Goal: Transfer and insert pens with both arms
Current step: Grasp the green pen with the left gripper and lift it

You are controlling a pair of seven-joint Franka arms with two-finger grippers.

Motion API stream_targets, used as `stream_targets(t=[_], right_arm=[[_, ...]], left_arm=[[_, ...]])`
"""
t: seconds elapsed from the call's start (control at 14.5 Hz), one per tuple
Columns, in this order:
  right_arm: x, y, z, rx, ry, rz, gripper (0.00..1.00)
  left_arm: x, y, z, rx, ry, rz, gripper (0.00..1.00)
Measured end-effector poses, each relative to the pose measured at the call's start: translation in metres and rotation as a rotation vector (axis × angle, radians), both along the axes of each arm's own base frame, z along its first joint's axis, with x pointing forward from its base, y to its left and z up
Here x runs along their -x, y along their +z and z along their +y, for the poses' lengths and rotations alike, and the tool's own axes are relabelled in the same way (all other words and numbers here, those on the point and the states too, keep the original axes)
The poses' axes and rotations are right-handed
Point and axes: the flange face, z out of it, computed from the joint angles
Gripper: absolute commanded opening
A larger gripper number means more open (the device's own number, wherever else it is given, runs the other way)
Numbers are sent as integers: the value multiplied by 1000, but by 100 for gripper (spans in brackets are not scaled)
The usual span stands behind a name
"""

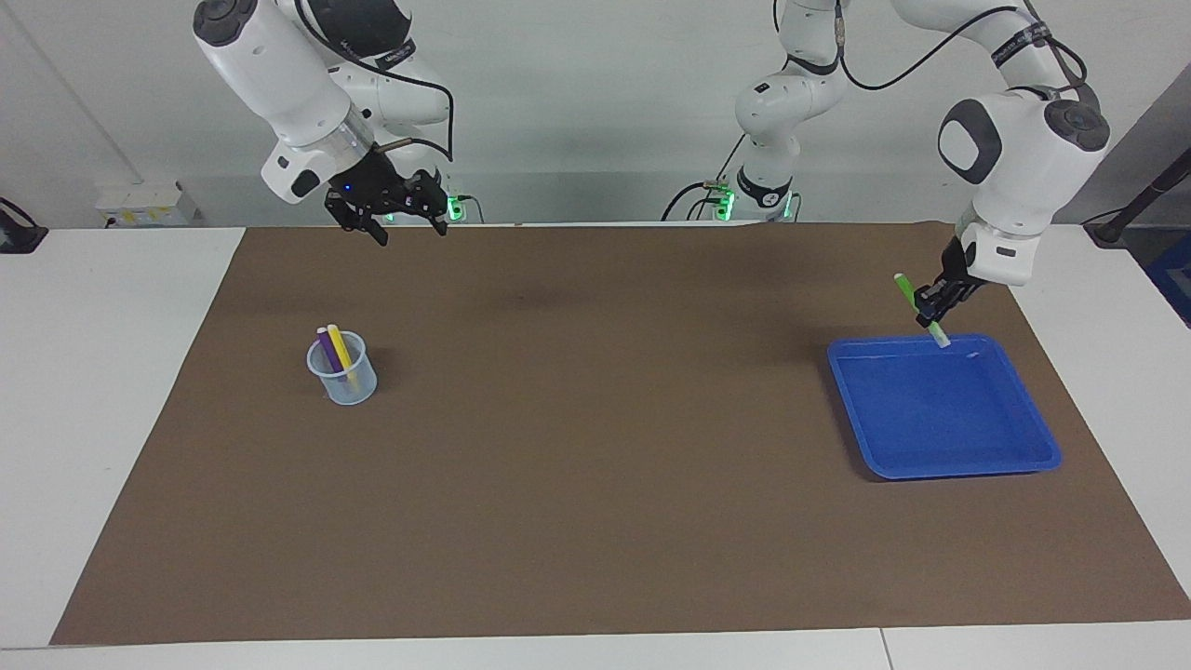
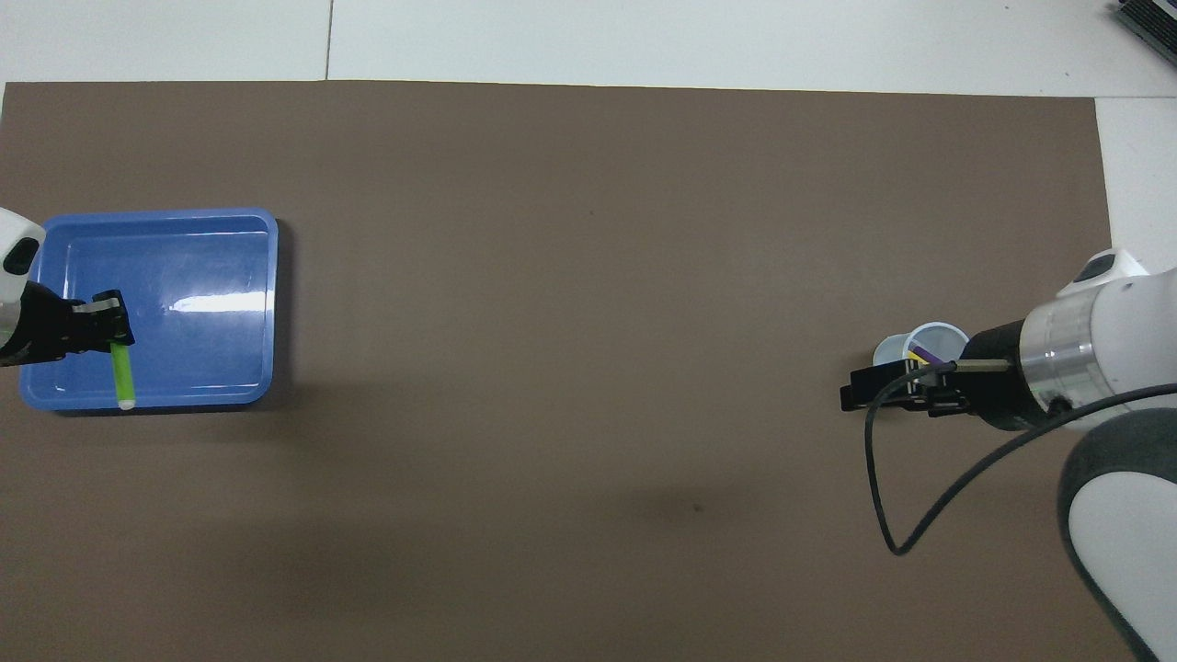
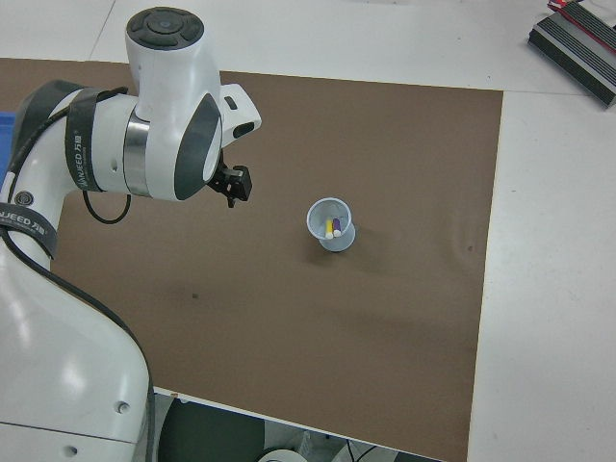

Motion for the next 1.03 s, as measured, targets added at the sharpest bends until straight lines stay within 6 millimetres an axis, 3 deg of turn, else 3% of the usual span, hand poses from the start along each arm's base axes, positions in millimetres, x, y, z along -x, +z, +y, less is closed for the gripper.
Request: stream_targets(t=[0.34,0.76,1.03], right_arm=[[0,0,0,0,0,0,100],[0,0,0,0,0,0,100],[1,-1,0,1,1,1,100]], left_arm=[[12,29,-12,41,266,-32,0],[16,53,-23,174,745,-62,0],[16,66,-27,235,952,-75,0]])
